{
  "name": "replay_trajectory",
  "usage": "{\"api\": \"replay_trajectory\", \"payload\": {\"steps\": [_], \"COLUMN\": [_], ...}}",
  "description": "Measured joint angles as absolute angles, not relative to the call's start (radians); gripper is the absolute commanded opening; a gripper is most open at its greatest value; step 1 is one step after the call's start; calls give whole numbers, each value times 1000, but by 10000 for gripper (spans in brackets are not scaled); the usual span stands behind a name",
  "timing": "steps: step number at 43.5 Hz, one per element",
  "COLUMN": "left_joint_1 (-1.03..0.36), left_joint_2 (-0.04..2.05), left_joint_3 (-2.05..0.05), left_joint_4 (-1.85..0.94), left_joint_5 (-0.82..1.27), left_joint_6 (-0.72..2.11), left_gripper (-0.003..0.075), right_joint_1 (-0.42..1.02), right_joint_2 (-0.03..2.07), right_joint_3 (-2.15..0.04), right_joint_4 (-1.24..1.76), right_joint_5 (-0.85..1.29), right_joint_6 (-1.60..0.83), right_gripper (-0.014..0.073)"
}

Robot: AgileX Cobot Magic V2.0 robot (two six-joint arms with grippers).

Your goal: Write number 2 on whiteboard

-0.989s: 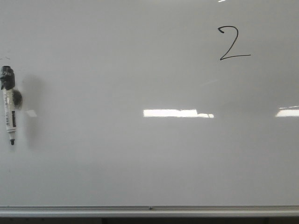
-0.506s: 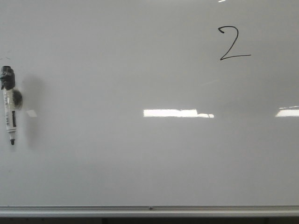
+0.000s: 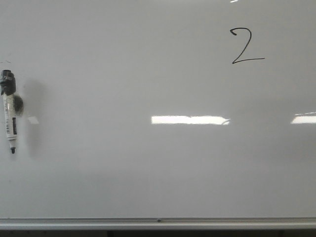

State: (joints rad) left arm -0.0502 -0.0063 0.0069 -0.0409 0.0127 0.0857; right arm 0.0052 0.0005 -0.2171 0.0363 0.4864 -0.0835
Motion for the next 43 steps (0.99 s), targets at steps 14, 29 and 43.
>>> {"api": "replay_trajectory", "payload": {"steps": [14, 29, 43], "left_joint_1": [-50, -50, -50], "left_joint_2": [-6, -6, -6], "left_joint_3": [7, 7, 7], "left_joint_4": [-41, -41, -41], "left_joint_5": [11, 11, 11], "left_joint_6": [86, 86, 86], "left_gripper": [-20, -20, -20], "right_joint_1": [-16, -16, -16], "right_joint_2": [-11, -11, -11], "right_joint_3": [22, 26, 26], "right_joint_4": [51, 54, 54], "right_joint_5": [122, 47, 45], "right_joint_6": [-83, -83, -83], "right_gripper": [-69, -69, -69]}}
